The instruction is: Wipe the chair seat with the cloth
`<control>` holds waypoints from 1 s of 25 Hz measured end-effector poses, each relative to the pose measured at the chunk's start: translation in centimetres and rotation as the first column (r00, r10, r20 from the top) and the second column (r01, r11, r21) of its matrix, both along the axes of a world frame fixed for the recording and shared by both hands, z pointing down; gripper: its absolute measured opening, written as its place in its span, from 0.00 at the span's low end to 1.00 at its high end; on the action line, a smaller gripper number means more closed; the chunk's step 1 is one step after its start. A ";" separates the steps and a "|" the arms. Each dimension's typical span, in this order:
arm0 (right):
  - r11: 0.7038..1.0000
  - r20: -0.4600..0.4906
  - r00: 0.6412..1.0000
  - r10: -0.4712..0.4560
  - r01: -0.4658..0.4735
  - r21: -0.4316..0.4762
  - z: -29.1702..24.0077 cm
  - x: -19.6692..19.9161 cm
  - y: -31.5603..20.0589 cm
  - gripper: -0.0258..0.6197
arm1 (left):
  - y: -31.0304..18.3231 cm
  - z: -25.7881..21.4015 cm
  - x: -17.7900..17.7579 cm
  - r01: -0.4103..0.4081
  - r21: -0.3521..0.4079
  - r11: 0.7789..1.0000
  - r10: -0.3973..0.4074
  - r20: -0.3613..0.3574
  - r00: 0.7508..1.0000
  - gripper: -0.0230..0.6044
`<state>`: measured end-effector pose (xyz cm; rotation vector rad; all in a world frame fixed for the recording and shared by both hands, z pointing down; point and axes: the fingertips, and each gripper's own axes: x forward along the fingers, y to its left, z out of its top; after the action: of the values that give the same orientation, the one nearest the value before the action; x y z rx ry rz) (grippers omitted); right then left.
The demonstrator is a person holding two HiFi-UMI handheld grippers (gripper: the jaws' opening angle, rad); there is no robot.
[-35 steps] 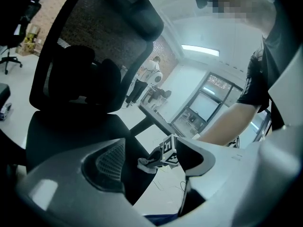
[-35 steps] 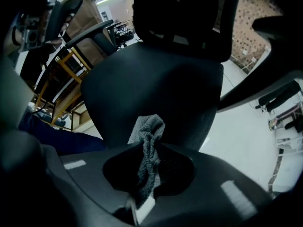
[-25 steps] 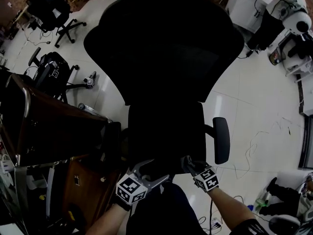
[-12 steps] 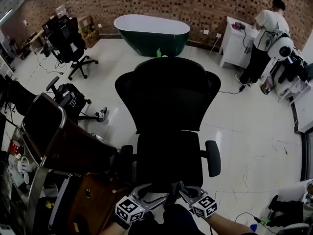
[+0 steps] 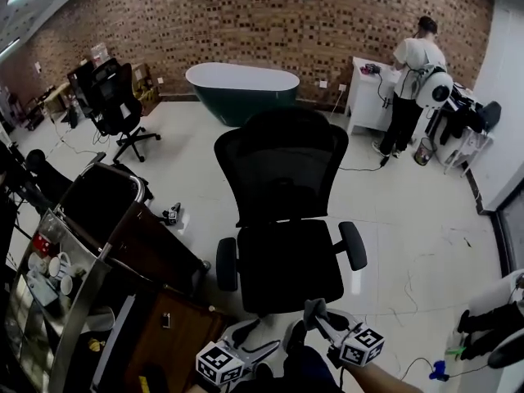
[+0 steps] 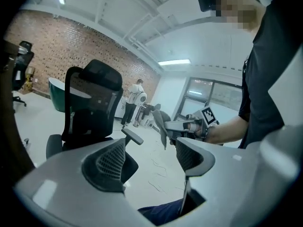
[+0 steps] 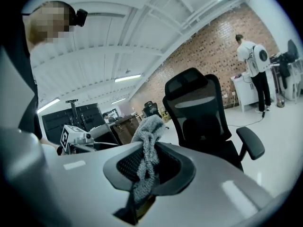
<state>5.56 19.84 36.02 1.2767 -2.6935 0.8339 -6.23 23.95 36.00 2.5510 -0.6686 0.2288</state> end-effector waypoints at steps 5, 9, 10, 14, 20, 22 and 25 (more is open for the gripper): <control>0.998 0.018 0.998 0.054 -0.054 0.007 -2.9 -1.0 6.3 0.11 | 6.0 -1.1 -1.9 -0.004 -0.021 1.000 0.004 -0.011 1.000 0.61; 0.999 0.004 0.999 0.035 -0.036 0.033 -4.7 -1.3 10.2 0.11 | 8.8 -2.8 -1.4 -0.035 0.011 0.999 0.036 -0.016 0.999 0.61; 0.999 -0.003 1.000 0.031 -0.031 0.041 -5.2 -1.1 10.9 0.11 | 9.2 -3.3 -1.1 -0.037 0.021 0.999 0.037 -0.018 0.999 0.61; 0.997 -0.012 1.000 0.009 -0.008 0.077 -6.7 0.7 12.5 0.11 | 10.1 -5.2 0.6 -0.013 0.059 0.998 0.015 -0.033 0.999 0.61; 0.991 -0.024 0.999 -0.049 0.052 0.123 -8.7 4.4 13.9 0.11 | 10.4 -7.0 4.6 0.056 0.083 0.995 -0.050 -0.075 0.996 0.61; 0.989 -0.037 0.997 -0.063 0.067 0.129 -8.7 5.5 14.6 0.11 | 10.8 -7.4 5.8 0.069 0.096 0.993 -0.061 -0.085 0.995 0.61; 0.989 -0.048 0.997 -0.067 0.072 0.127 -8.8 7.3 14.6 0.11 | 11.1 -8.3 6.9 0.077 0.118 0.990 -0.067 -0.089 0.994 0.61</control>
<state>12.83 34.48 27.27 1.2008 -2.7794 0.6266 0.66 35.07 27.74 2.6294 -0.7611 0.0557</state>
